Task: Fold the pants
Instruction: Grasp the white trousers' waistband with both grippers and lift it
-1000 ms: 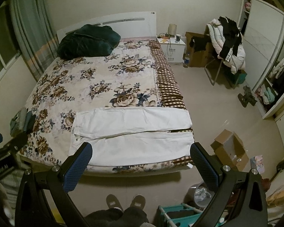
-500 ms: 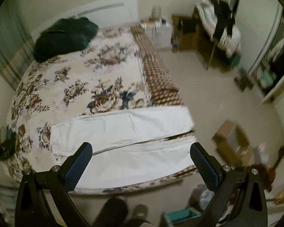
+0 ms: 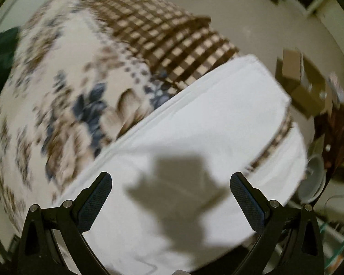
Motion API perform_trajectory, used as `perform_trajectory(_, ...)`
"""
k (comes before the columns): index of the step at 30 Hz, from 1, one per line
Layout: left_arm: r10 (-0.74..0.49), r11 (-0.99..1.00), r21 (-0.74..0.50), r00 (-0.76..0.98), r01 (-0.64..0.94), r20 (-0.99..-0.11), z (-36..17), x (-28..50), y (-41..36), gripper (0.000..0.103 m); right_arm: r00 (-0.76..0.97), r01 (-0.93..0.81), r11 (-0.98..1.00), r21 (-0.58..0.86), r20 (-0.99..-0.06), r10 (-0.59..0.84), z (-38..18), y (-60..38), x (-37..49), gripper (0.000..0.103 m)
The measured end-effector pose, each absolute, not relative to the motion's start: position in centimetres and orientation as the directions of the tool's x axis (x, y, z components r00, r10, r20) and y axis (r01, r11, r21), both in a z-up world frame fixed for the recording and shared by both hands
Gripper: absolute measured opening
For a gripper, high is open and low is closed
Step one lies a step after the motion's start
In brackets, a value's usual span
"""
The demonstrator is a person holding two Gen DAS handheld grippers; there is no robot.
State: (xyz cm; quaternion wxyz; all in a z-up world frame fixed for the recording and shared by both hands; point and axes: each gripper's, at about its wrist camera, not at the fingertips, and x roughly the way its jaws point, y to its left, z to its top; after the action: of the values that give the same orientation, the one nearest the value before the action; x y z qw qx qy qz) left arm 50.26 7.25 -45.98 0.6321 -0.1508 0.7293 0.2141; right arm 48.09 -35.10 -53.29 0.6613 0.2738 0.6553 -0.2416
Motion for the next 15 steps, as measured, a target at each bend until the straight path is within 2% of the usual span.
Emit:
perform_trajectory(4,0.0,0.807,0.134,-0.226,-0.575,-0.974,-52.0,53.3,9.3,0.103,-0.028,0.747,0.665,0.013,-0.998,0.05,-59.7,-36.9,50.5,0.103)
perform_trajectory(6,0.013,0.785,0.175,-0.267,-0.594,-0.964,-54.2,53.6,9.9,0.103,-0.049,0.773,0.634,0.002,-0.997,0.063,-61.4,-37.5,50.4,0.103)
perform_trajectory(7,0.019,0.774,0.19,-0.277,-0.604,-0.961,-54.8,53.6,10.2,0.099,-0.062,0.785,0.62,-0.008,-0.996,0.065,-62.6,-37.8,50.8,0.103)
perform_trajectory(8,0.031,0.764,0.2,-0.274,-0.614,-0.961,-55.0,53.4,10.3,0.083,-0.066,0.796,0.605,-0.013,-0.996,0.066,-63.5,-38.1,51.1,0.103)
perform_trajectory(10,0.057,0.755,0.21,-0.257,-0.622,-0.965,-54.8,52.9,10.3,0.071,-0.074,0.81,0.585,-0.021,-0.995,0.067,-65.0,-38.6,51.6,0.099)
perform_trajectory(11,0.069,0.754,0.207,-0.238,-0.623,-0.969,-54.5,52.8,10.1,0.057,-0.066,0.818,0.575,-0.013,-0.995,0.072,-65.7,-38.9,51.8,0.087)
perform_trajectory(12,0.096,0.758,0.206,-0.207,-0.619,-0.974,-53.7,52.3,9.8,0.047,-0.055,0.822,0.57,0.0,-0.995,0.078,-66.1,-39.1,51.9,0.067)
perform_trajectory(13,0.117,0.765,0.207,-0.185,-0.61,-0.976,-53.1,52.1,9.4,0.026,-0.051,0.821,0.57,0.003,-0.996,0.079,-66.5,-39.2,52.0,0.057)
perform_trajectory(14,0.124,0.776,0.191,-0.151,-0.601,-0.981,-52.3,51.7,9.0,0.018,-0.047,0.82,0.572,0.008,-0.996,0.08,-66.7,-39.3,52.1,0.039)
perform_trajectory(15,0.127,0.784,0.173,-0.119,-0.596,-0.985,-51.3,51.0,8.6,0.014,-0.028,0.82,0.572,0.025,-0.996,0.084,-66.8,-39.4,52.0,0.016)
